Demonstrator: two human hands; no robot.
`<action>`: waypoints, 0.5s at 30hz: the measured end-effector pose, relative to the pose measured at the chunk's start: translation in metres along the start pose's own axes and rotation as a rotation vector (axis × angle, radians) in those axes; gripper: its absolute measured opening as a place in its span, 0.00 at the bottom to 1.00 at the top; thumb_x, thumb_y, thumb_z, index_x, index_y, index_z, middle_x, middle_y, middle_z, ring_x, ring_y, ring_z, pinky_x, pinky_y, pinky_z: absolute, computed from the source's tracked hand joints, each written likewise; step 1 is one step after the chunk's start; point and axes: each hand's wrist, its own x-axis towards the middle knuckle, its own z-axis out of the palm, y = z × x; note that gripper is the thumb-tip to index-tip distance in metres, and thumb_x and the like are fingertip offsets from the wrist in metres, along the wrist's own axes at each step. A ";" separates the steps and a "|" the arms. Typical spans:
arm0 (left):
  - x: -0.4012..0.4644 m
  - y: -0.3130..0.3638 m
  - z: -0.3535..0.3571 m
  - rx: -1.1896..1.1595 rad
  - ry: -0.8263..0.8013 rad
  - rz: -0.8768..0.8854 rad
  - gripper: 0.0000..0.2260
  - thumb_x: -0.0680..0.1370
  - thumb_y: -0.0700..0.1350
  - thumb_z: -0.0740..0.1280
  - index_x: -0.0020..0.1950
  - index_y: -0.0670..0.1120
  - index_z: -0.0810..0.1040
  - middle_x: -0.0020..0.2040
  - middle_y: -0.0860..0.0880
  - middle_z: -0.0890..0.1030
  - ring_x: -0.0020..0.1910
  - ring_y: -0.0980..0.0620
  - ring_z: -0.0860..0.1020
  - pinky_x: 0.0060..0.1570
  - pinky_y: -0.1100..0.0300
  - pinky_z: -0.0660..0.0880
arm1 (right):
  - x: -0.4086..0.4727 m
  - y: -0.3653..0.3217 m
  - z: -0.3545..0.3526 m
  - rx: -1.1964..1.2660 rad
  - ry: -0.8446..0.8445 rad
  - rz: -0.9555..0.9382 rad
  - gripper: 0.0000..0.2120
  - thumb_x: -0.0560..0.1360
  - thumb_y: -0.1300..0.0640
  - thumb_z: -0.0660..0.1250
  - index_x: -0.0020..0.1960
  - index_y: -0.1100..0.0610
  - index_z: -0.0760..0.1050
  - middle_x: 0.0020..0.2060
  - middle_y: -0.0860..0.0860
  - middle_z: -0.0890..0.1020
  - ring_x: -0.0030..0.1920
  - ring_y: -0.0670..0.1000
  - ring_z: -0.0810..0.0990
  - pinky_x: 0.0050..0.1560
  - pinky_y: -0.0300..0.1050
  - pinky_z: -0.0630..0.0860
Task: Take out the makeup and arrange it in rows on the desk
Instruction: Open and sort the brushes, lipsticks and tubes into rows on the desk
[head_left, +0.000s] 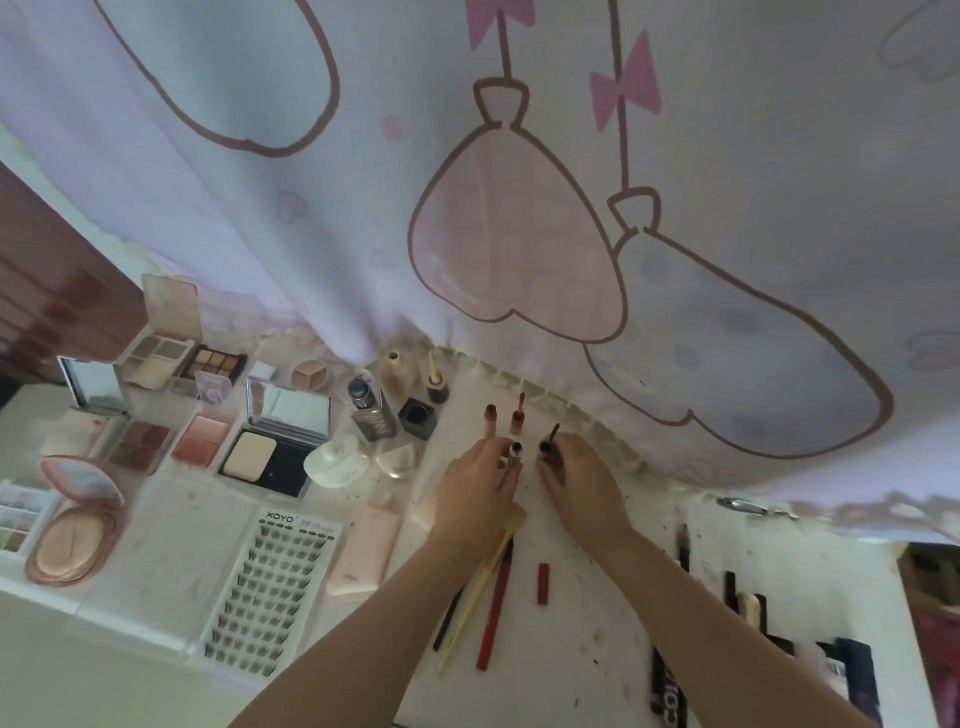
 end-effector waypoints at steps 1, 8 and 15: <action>0.000 0.000 0.000 0.008 0.000 0.002 0.09 0.79 0.45 0.63 0.57 0.46 0.77 0.51 0.51 0.80 0.48 0.53 0.78 0.46 0.65 0.70 | 0.000 0.000 0.001 0.000 0.000 0.001 0.05 0.78 0.57 0.62 0.52 0.56 0.74 0.45 0.46 0.73 0.44 0.45 0.73 0.44 0.37 0.70; 0.000 -0.004 0.001 0.044 -0.020 -0.036 0.14 0.79 0.50 0.62 0.64 0.49 0.73 0.56 0.52 0.78 0.51 0.54 0.77 0.52 0.60 0.73 | 0.000 0.001 0.000 0.068 0.003 0.040 0.08 0.76 0.57 0.65 0.55 0.55 0.73 0.48 0.46 0.73 0.43 0.43 0.74 0.42 0.30 0.69; -0.010 -0.002 -0.016 0.030 -0.016 -0.096 0.18 0.78 0.48 0.65 0.67 0.50 0.70 0.57 0.53 0.77 0.52 0.57 0.74 0.52 0.64 0.71 | -0.008 -0.003 -0.019 0.104 -0.069 0.114 0.16 0.76 0.55 0.66 0.63 0.56 0.70 0.53 0.47 0.73 0.49 0.44 0.75 0.51 0.36 0.73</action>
